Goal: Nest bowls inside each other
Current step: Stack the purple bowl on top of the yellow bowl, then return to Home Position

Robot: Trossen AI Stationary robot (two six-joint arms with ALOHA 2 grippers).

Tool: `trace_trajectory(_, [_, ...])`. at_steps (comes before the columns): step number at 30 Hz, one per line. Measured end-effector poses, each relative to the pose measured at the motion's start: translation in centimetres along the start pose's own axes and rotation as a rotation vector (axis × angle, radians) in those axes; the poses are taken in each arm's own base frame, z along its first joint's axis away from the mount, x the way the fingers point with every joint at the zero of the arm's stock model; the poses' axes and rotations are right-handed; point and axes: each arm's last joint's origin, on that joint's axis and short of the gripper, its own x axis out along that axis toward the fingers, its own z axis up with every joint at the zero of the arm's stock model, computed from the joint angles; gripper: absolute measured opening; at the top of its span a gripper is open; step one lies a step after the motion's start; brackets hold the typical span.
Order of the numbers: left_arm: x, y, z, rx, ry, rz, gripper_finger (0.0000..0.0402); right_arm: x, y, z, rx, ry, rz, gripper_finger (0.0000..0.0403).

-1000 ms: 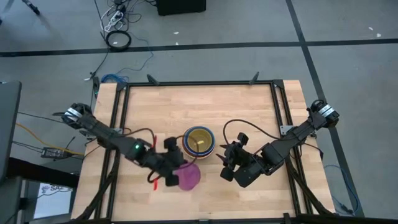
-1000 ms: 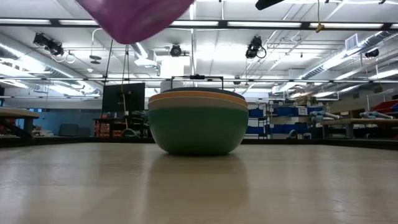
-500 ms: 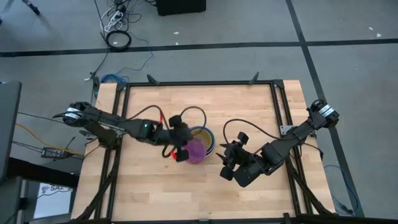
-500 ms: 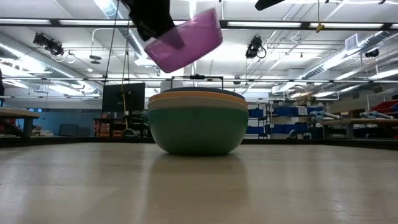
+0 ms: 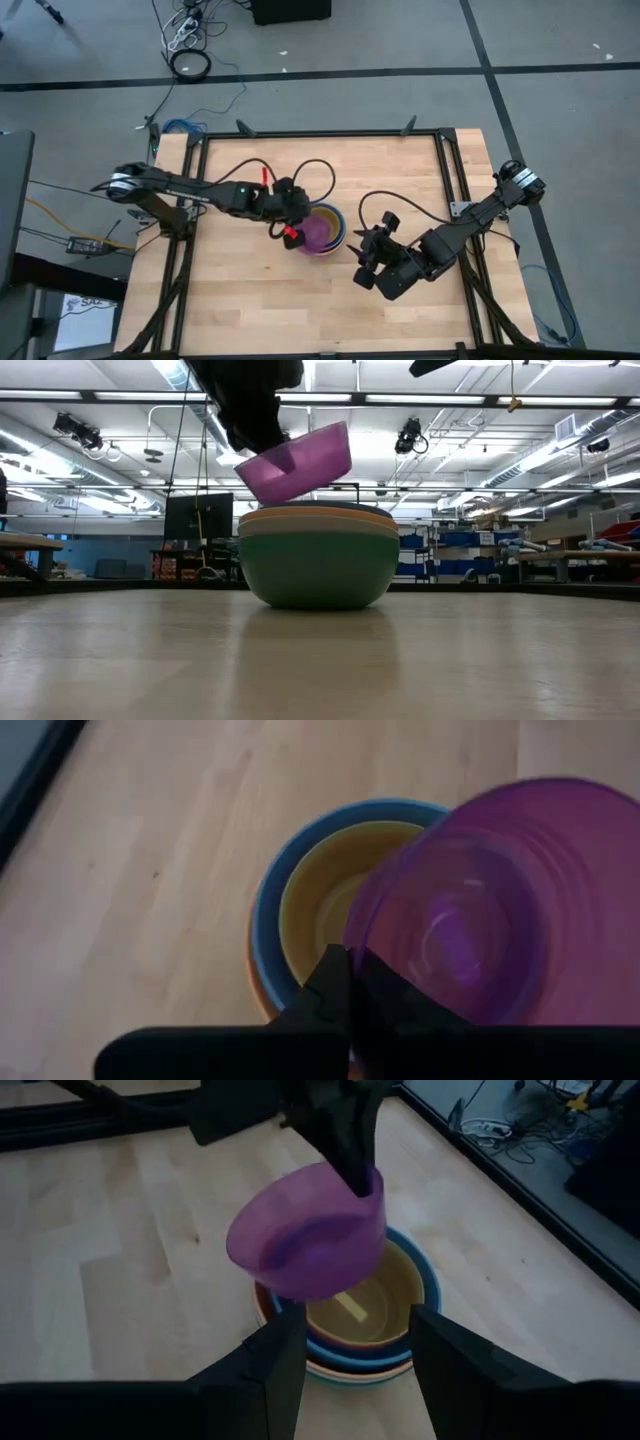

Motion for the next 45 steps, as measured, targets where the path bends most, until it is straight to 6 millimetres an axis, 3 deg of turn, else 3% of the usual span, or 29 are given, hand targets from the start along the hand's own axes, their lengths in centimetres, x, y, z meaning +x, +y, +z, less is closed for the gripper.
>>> trace_trajectory(7, [2.9,0.1,-0.2,-0.011,0.045,0.014,0.0005,0.0,0.0,0.0,0.001,-0.002,-0.003,0.0164])
trace_trajectory(11, [3.8,-0.1,0.4,-0.051,-0.015,0.006,0.0035,0.0,0.0,0.0,0.002,-0.002,-0.003,0.0164])
trace_trajectory(16, [3.6,0.1,1.2,-0.088,-0.056,0.011,0.0062,0.0,0.0,0.0,0.002,-0.002,-0.003,0.0164])
trace_trajectory(28, [2.4,0.5,1.7,-0.136,0.029,0.036,0.0069,0.1,-0.1,0.0,-0.004,-0.001,-0.003,0.0164])
trace_trajectory(38, [0.2,-2.3,3.5,-0.100,-0.042,-0.196,0.0069,0.0,0.0,0.1,-0.060,-0.006,0.003,0.0164])
trace_trajectory(41, [-2.6,-3.1,4.5,-0.092,-0.119,-0.287,0.0069,-0.7,0.9,0.1,-0.167,-0.031,0.060,0.0164])
trace_trajectory(45, [-8.4,-3.3,6.0,-0.041,-0.346,-0.361,0.0069,-2.0,2.6,0.6,-0.293,-0.120,0.201,0.0164])
